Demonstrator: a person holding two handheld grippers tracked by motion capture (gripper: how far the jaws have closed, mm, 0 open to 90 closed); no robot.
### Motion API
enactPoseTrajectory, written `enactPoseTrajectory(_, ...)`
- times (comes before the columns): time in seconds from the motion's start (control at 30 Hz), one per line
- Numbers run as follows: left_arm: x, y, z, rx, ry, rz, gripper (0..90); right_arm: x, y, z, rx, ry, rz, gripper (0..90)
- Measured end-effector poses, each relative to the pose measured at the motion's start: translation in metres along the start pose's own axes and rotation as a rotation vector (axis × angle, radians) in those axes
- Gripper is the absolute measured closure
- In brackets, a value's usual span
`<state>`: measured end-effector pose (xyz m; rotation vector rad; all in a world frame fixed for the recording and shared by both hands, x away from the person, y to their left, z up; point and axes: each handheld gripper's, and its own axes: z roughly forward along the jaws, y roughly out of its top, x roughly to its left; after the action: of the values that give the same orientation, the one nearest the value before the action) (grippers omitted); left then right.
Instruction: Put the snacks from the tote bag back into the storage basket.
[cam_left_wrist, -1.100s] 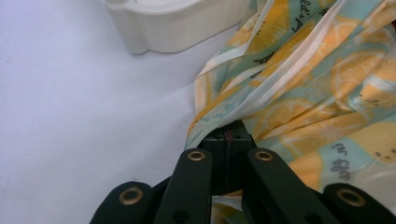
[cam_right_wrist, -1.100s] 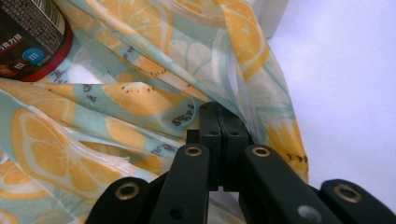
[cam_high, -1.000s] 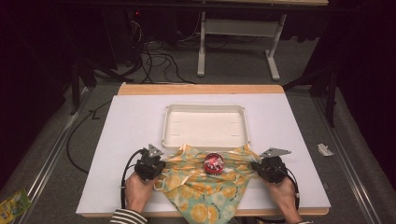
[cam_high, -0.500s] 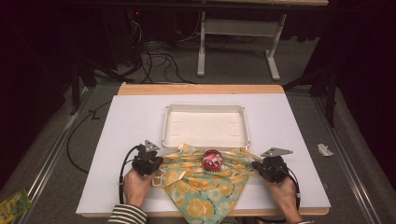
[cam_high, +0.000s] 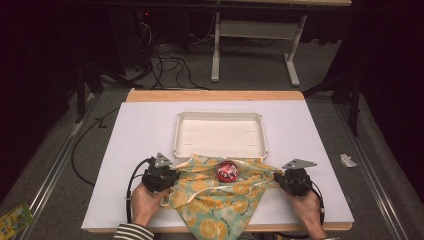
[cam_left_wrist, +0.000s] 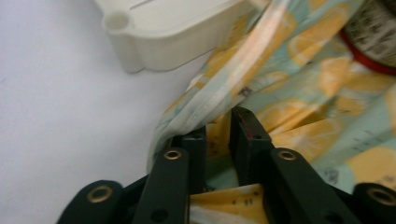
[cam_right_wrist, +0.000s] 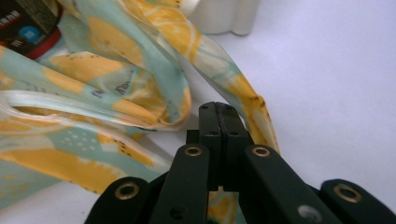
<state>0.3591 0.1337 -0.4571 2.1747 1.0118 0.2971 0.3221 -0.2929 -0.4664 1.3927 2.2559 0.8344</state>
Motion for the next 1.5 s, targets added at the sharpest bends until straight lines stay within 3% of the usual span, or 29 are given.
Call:
enactPoseTrajectory(0.43, -0.011, 0.006, -0.032, -0.094, -0.11, 0.009, 61.4, 0.009, 0.008, -0.021, -0.08, 0.056, -0.032, 87.9)
enactPoseTrajectory(0.57, -0.016, 0.01, -0.037, -0.12, -0.104, 0.03, 60.8, 0.012, 0.013, -0.029, -0.114, 0.068, -0.049, 85.7)
enactPoseTrajectory(0.67, -0.018, 0.016, -0.039, -0.148, -0.066, 0.043, 58.8, 0.016, 0.018, -0.032, -0.131, 0.07, -0.063, 82.5)
enactPoseTrajectory(0.9, -0.012, 0.025, -0.033, -0.151, 0.011, 0.035, 52.8, 0.021, 0.034, -0.028, -0.148, 0.056, -0.094, 64.8)
enactPoseTrajectory(1.13, -0.006, 0.029, -0.02, -0.144, 0.032, 0.002, 50.7, 0.029, 0.048, -0.009, -0.099, 0.057, -0.128, 57.1)
enactPoseTrajectory(1.3, -0.002, 0.03, -0.011, -0.121, 0.029, -0.014, 46.3, 0.031, 0.05, 0.003, -0.071, 0.069, -0.128, 58.9)
enactPoseTrajectory(1.5, -0.002, 0.029, -0.002, -0.081, 0.006, -0.016, 44.0, 0.029, 0.05, 0.009, -0.034, 0.112, -0.138, 77.6)
